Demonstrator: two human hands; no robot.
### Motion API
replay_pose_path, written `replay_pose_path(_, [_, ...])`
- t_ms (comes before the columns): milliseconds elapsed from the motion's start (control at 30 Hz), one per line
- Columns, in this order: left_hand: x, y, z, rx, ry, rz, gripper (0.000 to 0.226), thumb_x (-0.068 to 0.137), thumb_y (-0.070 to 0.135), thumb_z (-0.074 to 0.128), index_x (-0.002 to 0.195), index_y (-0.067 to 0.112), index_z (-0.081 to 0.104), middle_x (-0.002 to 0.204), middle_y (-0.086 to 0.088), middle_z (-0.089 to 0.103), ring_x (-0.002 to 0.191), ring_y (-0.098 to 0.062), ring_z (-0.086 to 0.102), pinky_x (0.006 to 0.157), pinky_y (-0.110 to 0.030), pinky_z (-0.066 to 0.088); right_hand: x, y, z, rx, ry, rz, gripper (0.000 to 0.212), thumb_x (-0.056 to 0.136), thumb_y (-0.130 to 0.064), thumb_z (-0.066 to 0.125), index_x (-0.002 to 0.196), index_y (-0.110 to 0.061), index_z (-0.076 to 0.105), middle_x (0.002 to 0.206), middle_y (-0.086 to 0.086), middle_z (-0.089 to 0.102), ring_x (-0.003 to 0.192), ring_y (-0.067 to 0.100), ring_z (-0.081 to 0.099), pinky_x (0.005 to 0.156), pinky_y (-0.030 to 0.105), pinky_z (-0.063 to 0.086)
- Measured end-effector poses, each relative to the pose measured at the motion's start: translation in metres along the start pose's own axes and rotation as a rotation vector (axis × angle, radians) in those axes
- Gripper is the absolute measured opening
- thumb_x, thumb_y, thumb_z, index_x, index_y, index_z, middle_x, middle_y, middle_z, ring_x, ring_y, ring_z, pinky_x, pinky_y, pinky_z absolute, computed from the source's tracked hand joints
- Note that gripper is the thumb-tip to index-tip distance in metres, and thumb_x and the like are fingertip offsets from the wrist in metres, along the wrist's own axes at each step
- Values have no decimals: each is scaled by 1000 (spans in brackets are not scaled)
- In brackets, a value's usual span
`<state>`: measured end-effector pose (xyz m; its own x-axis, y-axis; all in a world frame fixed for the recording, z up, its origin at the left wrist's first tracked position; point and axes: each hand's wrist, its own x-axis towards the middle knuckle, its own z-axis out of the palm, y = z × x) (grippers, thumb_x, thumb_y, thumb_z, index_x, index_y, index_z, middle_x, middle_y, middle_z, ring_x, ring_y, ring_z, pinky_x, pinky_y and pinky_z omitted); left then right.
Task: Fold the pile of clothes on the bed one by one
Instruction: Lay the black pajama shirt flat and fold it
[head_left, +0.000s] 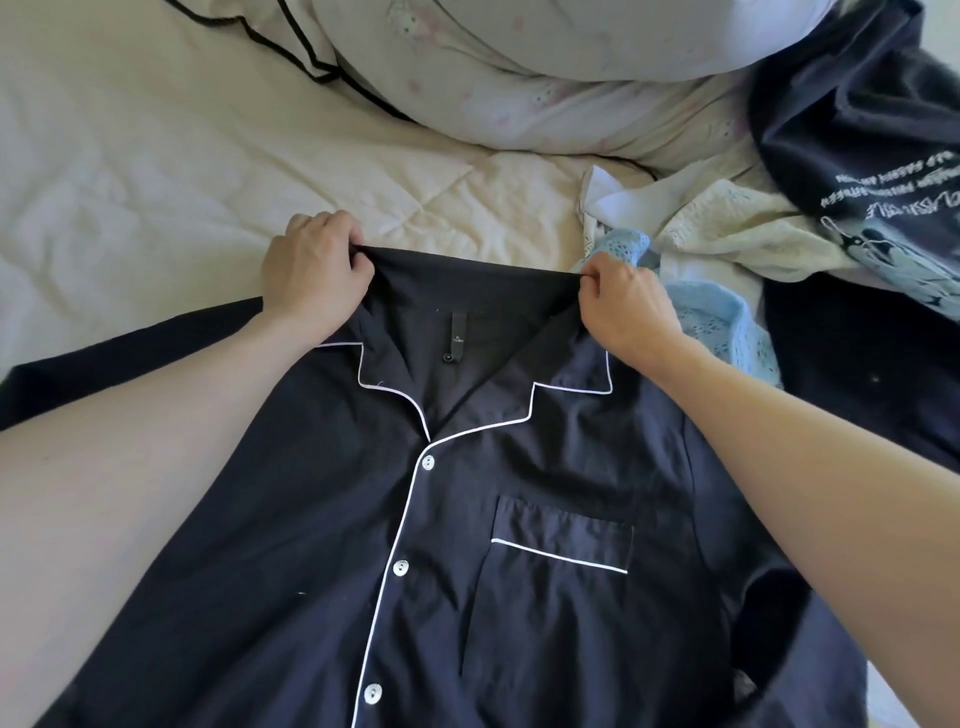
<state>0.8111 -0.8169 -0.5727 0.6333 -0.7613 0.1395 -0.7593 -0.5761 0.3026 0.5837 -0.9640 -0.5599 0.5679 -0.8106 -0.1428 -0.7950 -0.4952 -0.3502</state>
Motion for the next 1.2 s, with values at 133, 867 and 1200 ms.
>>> replay_pose_path(133, [-3, 1, -1, -34, 40, -27, 17, 86, 12, 51, 100, 6, 59, 100, -12, 64, 104, -34, 49, 78, -39, 36, 0, -6, 4, 99, 38, 43, 26, 99, -15, 31, 114, -1, 47, 105, 24, 60, 97, 41, 53, 70, 34, 30])
replay_pose_path(867, [-10, -9, -8, -85, 75, -51, 19, 92, 11, 47, 108, 5, 54, 109, -16, 57, 104, -35, 47, 79, -43, 38, -1, 5, 0, 63, 44, 27, 32, 94, -16, 39, 63, -6, 38, 69, 10, 44, 72, 29, 40, 63, 32, 26])
replay_pose_path(1200, [-19, 4, 3, -458, -126, -293, 40, 91, 20, 55, 127, 11, 42, 116, -10, 55, 99, -20, 52, 80, -28, 38, -31, -25, 31, 416, 158, 128, 30, 98, -27, 42, 121, -11, 53, 105, 2, 63, 104, 25, 57, 79, 27, 36])
